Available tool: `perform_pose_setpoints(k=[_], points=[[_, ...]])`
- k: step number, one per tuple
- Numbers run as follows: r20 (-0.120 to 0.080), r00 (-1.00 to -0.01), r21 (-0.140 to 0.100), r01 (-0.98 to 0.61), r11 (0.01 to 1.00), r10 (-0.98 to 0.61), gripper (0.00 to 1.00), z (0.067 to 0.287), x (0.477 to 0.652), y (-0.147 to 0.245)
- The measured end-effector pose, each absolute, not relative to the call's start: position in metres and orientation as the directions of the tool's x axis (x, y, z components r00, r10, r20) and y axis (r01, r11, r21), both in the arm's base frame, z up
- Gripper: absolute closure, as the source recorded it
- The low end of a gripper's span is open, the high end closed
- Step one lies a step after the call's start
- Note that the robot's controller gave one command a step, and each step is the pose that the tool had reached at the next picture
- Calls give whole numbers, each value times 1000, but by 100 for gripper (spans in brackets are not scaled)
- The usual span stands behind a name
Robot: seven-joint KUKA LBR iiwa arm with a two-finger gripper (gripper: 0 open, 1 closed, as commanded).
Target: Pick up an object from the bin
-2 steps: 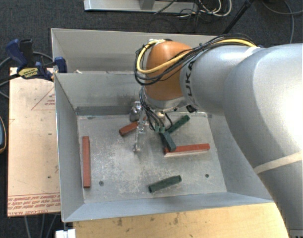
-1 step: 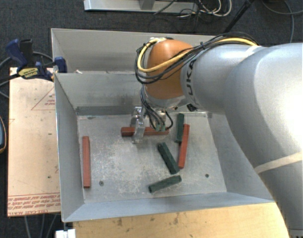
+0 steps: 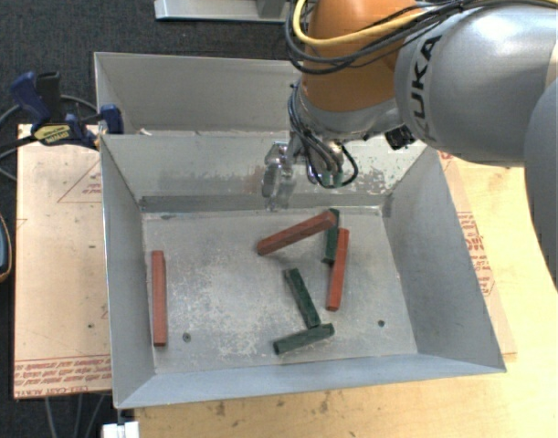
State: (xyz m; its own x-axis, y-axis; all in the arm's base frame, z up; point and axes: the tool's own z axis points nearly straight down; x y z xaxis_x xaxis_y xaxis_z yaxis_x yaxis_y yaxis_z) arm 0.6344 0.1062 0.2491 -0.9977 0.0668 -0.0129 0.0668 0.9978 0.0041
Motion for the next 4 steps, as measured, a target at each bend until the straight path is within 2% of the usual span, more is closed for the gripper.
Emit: perform_pose_setpoints(k=[1, 2, 3, 4], points=[[1, -976, 3, -216, 976, -216, 100, 187, 644, 167], [-2, -977, 2, -214, 977, -214, 0, 189, 645, 165], [7, -991, -1, -137, 991, -137, 0, 133, 600, 84], [3, -946, 2, -323, 946, -323, 0, 70, 552, 30]])
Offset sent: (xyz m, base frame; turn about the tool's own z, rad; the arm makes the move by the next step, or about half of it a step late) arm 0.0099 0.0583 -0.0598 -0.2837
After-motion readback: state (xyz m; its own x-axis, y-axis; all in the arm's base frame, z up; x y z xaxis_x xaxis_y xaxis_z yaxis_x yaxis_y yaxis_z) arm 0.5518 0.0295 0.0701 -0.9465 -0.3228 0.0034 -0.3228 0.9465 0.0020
